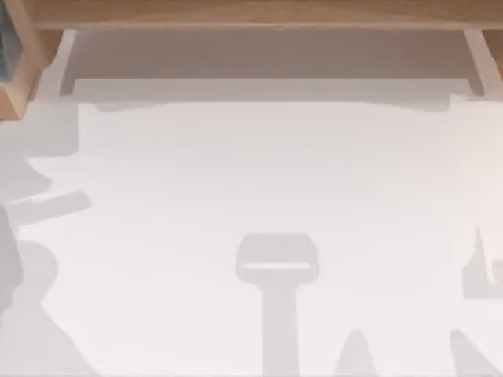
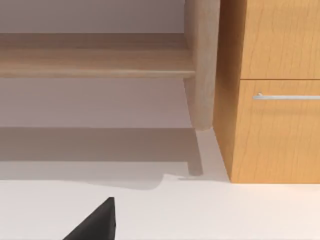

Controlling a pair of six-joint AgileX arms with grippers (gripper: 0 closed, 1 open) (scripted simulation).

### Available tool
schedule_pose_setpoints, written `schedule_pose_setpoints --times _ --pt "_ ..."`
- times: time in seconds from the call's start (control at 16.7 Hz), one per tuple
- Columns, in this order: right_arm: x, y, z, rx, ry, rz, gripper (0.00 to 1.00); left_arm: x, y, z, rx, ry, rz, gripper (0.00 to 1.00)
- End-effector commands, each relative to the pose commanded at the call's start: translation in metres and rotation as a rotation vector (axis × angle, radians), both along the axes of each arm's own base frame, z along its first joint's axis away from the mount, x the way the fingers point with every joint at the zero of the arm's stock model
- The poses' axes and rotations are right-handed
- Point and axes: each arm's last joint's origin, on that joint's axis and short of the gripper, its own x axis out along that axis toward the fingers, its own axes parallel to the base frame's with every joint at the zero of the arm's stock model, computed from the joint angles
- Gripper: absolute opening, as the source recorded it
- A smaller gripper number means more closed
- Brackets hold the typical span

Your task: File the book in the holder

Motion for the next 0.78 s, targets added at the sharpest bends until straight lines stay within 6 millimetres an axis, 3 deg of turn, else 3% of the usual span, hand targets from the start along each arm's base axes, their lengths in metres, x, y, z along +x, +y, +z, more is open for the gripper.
schedule_pose_setpoints --times 0.36,0.78 --pt "0.0 0.0 0.0 0.0 0.0 0.0 1.0 0.0 0.001 0.001 0.002 -0.002 0.005 0.0" --pt "0.0 0.0 0.0 0.0 0.0 0.0 1.0 0.029 0.0 -0.004 0.001 -0.002 0.001 0.0"
